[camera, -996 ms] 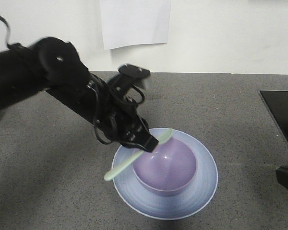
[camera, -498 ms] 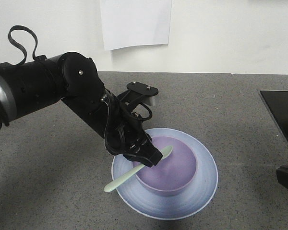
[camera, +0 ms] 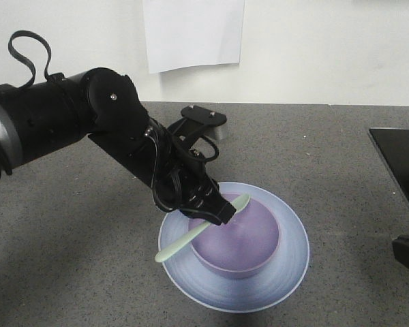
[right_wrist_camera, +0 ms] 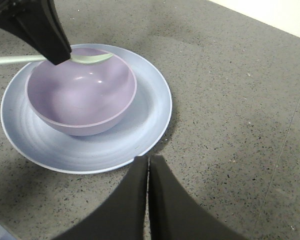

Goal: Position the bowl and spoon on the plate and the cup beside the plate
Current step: 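Move the left gripper with the green spoon over the bowl, then open the left gripper to drop the spoon into the bowl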

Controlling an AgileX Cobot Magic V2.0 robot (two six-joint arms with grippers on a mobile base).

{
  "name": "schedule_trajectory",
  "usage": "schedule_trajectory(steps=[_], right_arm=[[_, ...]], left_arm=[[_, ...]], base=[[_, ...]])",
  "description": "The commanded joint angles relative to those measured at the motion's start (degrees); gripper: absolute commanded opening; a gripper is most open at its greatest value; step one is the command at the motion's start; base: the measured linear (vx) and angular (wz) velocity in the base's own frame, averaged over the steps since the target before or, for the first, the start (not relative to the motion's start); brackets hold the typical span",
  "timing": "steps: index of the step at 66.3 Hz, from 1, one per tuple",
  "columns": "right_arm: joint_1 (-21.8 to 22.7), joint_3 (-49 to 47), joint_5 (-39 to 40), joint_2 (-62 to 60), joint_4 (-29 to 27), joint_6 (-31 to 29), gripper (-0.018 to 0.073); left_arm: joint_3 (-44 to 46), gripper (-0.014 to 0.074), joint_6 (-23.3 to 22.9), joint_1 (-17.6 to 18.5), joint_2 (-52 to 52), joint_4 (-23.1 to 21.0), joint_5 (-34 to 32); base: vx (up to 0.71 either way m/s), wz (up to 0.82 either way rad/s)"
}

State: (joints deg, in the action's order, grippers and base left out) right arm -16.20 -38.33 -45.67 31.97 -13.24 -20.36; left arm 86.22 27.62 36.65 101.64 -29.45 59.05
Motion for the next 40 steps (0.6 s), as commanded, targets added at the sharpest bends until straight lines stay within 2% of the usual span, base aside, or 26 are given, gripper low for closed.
schedule_trajectory(steps=[1,40], right_arm=[[0.31,-1.51,3.81,0.21,-0.09,-0.08,-0.0004],[0.31,-1.51,3.71,0.21,-0.09,-0.08,-0.0004]], left_arm=[[2.95,0.0110,-0.57,0.29,-2.56,-2.76,-1.59],[3.36,0.0230,-0.95,0.23,-2.55,-2.69,-0.18]], base=[[0.00,0.00],[0.00,0.00]])
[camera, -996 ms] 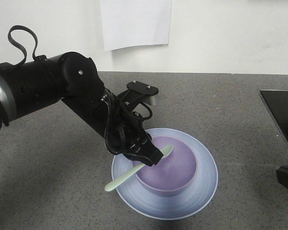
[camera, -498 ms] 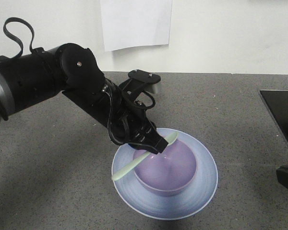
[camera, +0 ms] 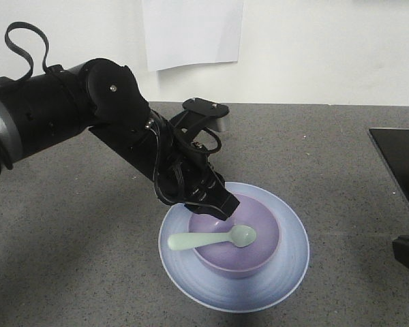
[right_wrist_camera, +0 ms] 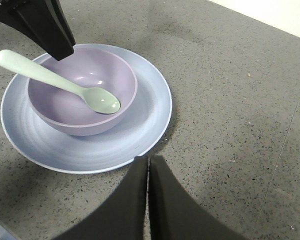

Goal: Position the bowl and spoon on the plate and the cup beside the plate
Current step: 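Open the left gripper to drop the spoon into the bowl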

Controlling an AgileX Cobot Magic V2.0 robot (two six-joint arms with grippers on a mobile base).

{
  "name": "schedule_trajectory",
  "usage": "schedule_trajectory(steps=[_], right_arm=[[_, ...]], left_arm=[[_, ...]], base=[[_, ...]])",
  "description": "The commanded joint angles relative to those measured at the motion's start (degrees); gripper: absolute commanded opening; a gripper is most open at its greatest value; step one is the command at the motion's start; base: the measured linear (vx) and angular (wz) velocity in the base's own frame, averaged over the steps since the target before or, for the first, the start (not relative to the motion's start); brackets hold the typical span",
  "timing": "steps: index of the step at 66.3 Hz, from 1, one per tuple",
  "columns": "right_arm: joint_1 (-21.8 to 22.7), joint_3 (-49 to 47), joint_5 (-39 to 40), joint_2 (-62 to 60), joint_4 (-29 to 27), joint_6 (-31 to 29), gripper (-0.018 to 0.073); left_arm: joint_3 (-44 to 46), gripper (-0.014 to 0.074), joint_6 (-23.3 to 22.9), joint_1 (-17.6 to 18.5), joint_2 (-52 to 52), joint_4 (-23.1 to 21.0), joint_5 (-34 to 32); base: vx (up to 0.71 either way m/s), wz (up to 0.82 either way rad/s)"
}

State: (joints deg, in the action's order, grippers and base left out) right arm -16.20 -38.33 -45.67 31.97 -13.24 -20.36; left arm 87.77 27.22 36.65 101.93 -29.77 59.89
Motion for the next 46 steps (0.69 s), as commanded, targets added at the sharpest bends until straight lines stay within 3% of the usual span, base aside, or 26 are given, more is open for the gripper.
schedule_trajectory(steps=[1,9,15,24,30,37,46], right_arm=[[0.31,-1.51,3.71,0.21,-0.09,-0.08,-0.0004],[0.31,-1.51,3.71,0.21,-0.34,-0.08,-0.0004],[0.31,-1.51,3.44,0.21,-0.36,-0.08,-0.0004],[0.31,-1.51,3.25,0.21,-0.63,-0.08,-0.0004],[0.31,-1.51,2.90,0.21,-0.83,-0.08,-0.0004],[0.31,-1.51,2.42,0.21,-0.80,-0.08,-0.0004],[0.31,-1.51,2.36,0.21,-0.92,-0.08,-0.0004]], left_arm=[[1.81,0.0233,-0.55,0.23,-2.97,-2.37,-1.02],[4.45,0.0246,-2.24,0.23,-3.74,-0.47,1.10],[8.75,0.0243,-7.27,0.23,-4.89,4.61,4.78],[16.16,0.0243,-14.91,0.23,-7.93,20.01,11.81],[17.11,0.0243,-20.54,0.23,-12.23,34.38,11.81],[17.04,0.0243,-26.56,-0.57,-17.19,46.67,11.81],[17.04,0.0243,-29.19,-4.52,-23.96,51.81,11.76]], base=[[0.00,0.00],[0.00,0.00],[0.00,0.00],[0.00,0.00],[0.00,0.00],[0.00,0.00],[0.00,0.00]])
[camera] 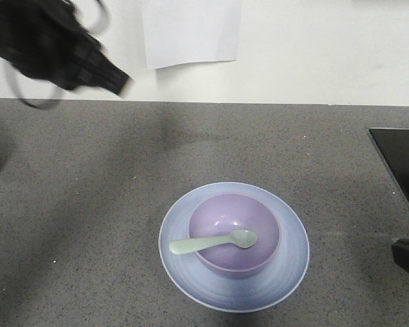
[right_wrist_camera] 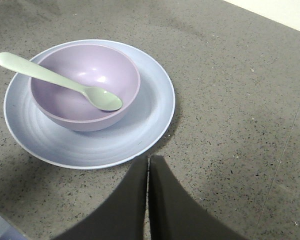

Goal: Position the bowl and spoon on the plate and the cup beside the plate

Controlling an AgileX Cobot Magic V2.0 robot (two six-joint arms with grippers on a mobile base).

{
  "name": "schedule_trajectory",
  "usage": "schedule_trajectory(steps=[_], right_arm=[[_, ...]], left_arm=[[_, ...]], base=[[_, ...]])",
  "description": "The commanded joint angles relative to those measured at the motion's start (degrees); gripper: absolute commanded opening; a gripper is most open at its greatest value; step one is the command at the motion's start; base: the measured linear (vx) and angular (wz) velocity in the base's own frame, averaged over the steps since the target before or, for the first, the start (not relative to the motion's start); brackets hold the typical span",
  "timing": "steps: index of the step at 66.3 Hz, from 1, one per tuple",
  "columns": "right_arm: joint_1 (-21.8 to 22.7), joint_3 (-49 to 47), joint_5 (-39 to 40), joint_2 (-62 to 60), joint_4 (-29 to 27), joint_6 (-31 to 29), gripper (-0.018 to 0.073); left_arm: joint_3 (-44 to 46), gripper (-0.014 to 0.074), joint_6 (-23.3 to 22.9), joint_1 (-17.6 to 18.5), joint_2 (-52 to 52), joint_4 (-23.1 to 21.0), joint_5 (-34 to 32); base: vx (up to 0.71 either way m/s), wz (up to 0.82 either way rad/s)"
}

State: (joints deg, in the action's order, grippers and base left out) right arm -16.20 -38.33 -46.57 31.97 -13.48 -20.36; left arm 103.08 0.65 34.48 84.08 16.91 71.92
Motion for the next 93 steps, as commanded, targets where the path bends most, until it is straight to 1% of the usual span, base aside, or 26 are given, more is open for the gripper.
schedule_trajectory(steps=[1,6,9,16,21,24,31,35,39,42,44,49,51,65,77,80,93], right_arm=[[0.31,-1.51,3.26,0.21,-0.67,-0.08,-0.0004],[0.31,-1.51,3.31,0.21,-0.67,-0.08,-0.0004],[0.31,-1.51,3.31,0.21,-0.59,-0.08,-0.0004],[0.31,-1.51,3.31,0.21,-0.66,-0.08,-0.0004],[0.31,-1.51,3.31,0.21,-0.66,-0.08,-0.0004],[0.31,-1.51,3.31,0.21,-0.60,-0.08,-0.0004],[0.31,-1.51,3.31,0.21,-0.55,-0.08,-0.0004],[0.31,-1.51,3.31,0.21,-0.49,-0.08,-0.0004],[0.31,-1.51,3.24,0.21,-0.49,-0.26,-0.0004],[0.31,-1.51,3.24,0.21,-0.49,-0.26,-0.0004],[0.31,-1.51,3.24,0.21,-0.55,-0.26,-0.0004],[0.31,-1.51,3.06,0.21,-0.55,-0.26,-0.0004],[0.31,-1.51,3.06,0.21,-0.29,-0.26,-0.0004],[0.31,-1.51,3.12,0.21,-0.37,-0.26,-0.0004],[0.31,-1.51,3.11,0.21,-0.37,-0.32,-0.0004],[0.31,-1.51,3.11,0.21,-0.37,-0.32,-0.0004],[0.31,-1.51,3.11,0.21,-0.37,-0.32,-0.0004]], left_arm=[[1.73,0.0243,-2.71,-2.91,-6.81,5.43,-0.27],[1.73,0.0243,-3.51,-6.49,-10.78,7.11,-0.27],[1.73,0.0243,-3.83,-8.44,-12.62,9.24,-0.27],[1.73,0.0245,-6.64,-13.85,-16.98,14.04,-0.27],[1.73,0.0245,-6.80,-17.20,-19.04,15.41,-0.27],[1.73,0.0245,-6.99,-19.06,-19.94,15.41,-0.32],[1.73,0.0246,-8.15,-21.93,-21.17,15.47,-0.32],[1.73,0.0246,-8.31,-23.45,-21.11,16.57,-0.32],[1.68,0.0246,-8.59,-25.20,-20.57,21.31,-0.59],[1.68,0.0246,-9.71,-26.58,-20.00,25.11,-0.28],[1.62,0.0246,-10.54,-27.37,-19.96,25.71,-0.33],[1.62,0.0246,-13.07,-27.90,-20.40,25.01,-0.33],[1.62,0.0246,-13.43,-27.90,-20.47,24.64,-0.33],[1.62,0.0246,-13.34,-27.90,-20.32,24.11,-0.33],[1.62,0.0246,-13.46,-27.84,-20.32,20.91,-0.33],[1.62,0.0246,-14.24,-27.84,-20.32,20.29,-0.33],[1.84,0.0246,-14.89,-27.84,-20.32,19.55,-0.33]], base=[[0.00,0.00],[0.00,0.00],[0.00,0.00],[0.00,0.00],[0.00,0.00],[0.00,0.00],[0.00,0.00],[0.00,0.00],[0.00,0.00],[0.00,0.00],[0.00,0.00],[0.00,0.00],[0.00,0.00],[0.00,0.00],[0.00,0.00],[0.00,0.00],[0.00,0.00]])
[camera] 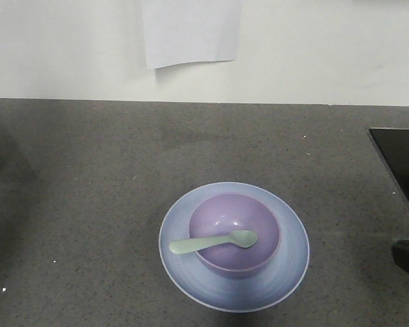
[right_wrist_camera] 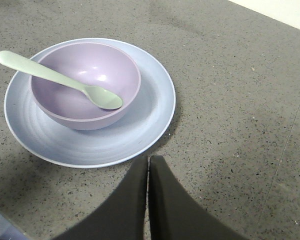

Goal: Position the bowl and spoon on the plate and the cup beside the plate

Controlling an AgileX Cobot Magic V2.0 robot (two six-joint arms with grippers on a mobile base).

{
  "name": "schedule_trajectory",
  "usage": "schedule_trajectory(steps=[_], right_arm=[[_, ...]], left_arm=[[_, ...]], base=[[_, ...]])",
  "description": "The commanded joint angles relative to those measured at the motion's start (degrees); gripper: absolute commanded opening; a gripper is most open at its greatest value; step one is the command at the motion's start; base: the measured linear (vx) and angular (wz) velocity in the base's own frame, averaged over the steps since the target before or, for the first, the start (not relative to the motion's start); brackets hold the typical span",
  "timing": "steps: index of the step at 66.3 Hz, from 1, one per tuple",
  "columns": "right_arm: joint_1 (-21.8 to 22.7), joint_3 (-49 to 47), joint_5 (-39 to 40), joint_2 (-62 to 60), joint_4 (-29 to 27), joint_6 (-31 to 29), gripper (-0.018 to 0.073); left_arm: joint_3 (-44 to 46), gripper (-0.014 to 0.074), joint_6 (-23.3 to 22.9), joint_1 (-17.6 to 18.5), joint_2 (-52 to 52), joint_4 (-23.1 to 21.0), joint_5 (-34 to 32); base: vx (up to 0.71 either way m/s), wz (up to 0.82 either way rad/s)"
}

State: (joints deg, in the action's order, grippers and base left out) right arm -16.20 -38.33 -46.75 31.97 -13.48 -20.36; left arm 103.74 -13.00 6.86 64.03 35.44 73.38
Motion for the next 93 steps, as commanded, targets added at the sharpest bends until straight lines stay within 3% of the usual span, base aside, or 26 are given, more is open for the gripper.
schedule_trajectory(steps=[1,14,24,34,45,63,73,80,85,93], right_arm=[[0.31,-1.51,3.29,0.21,-0.37,-0.32,-0.0004],[0.31,-1.51,3.29,0.21,-0.37,-0.32,-0.0004],[0.31,-1.51,3.29,0.21,-0.37,-0.32,-0.0004],[0.31,-1.51,3.29,0.21,-0.37,-0.32,-0.0004],[0.31,-1.51,3.29,0.21,-0.37,-0.32,-0.0004],[0.31,-1.51,3.29,0.21,-0.37,-0.32,-0.0004],[0.31,-1.51,3.29,0.21,-0.37,-0.32,-0.0004],[0.31,-1.51,3.29,0.21,-0.37,-0.32,-0.0004],[0.31,-1.51,3.29,0.21,-0.37,-0.32,-0.0004],[0.31,-1.51,3.29,0.21,-0.37,-0.32,-0.0004]], left_arm=[[1.18,0.0246,-1.38,-0.21,-0.27,1.30,-1.80],[1.13,0.0245,-0.19,-0.43,-0.21,-0.29,-1.80],[1.13,0.0245,1.39,-3.16,0.68,-3.29,-1.80],[1.13,0.0245,0.86,-3.52,0.73,-3.17,-2.56],[1.13,0.0245,-3.19,-3.52,0.60,-1.21,-3.62],[1.13,0.0245,-2.89,-3.52,0.70,-1.88,-3.17],[1.13,0.0245,1.67,-5.61,1.01,-9.32,-3.41],[1.13,0.0245,6.43,-9.60,1.39,-16.35,-3.29],[1.13,0.0245,9.71,-13.89,1.39,-24.96,-3.89],[1.13,0.0245,14.74,-19.27,1.68,-33.04,-4.03]], base=[[0.00,0.00],[0.00,0.00],[0.00,0.00],[0.00,0.00],[0.00,0.00],[0.00,0.00],[0.00,0.00],[0.00,0.00],[0.00,0.00],[0.00,0.00]])
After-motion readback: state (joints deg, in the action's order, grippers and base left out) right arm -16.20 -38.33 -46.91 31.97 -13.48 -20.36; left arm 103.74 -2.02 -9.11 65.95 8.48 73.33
